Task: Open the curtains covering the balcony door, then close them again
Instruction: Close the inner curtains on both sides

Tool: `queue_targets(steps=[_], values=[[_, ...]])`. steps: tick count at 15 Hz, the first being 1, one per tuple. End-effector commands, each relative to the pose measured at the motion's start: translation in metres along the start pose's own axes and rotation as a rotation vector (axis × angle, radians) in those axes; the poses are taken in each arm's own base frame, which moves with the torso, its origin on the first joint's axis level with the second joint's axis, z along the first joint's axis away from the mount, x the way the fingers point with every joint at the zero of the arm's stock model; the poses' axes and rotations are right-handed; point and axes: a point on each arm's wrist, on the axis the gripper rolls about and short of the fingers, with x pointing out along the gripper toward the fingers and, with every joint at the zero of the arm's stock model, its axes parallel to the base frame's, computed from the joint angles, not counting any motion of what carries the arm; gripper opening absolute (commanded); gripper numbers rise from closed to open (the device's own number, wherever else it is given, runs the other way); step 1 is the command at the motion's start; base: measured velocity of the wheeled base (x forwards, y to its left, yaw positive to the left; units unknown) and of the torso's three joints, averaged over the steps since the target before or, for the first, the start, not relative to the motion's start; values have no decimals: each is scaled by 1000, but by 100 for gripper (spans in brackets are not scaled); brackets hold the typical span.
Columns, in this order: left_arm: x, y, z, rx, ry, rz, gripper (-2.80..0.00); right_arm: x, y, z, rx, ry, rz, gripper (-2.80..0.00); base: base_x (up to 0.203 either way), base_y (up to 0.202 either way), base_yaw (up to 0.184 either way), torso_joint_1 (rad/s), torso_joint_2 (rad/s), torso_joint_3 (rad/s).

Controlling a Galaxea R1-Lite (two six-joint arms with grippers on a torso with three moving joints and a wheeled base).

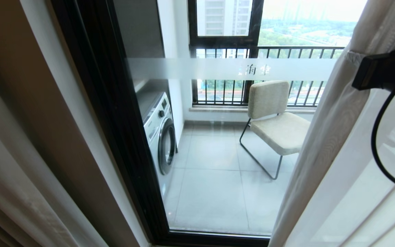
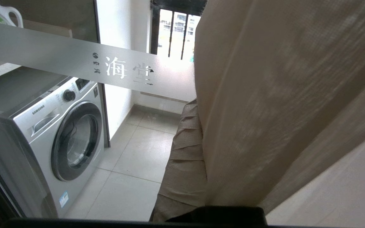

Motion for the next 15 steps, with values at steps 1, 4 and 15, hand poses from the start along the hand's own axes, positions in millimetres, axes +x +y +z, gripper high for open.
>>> queue_targets(steps=[1, 4, 15], values=[[0, 0, 0, 0, 0, 0, -280, 2, -4, -1, 1, 11, -62, -280, 0, 0, 0, 0, 0, 0], [0, 0, 0, 0, 1, 1, -280, 7, -26, -3, -11, 21, -163, -280, 0, 0, 0, 0, 0, 0], [0, 0, 0, 0, -2, 1, -280, 62, -118, -5, -54, 14, -504, -280, 0, 0, 0, 0, 0, 0]])
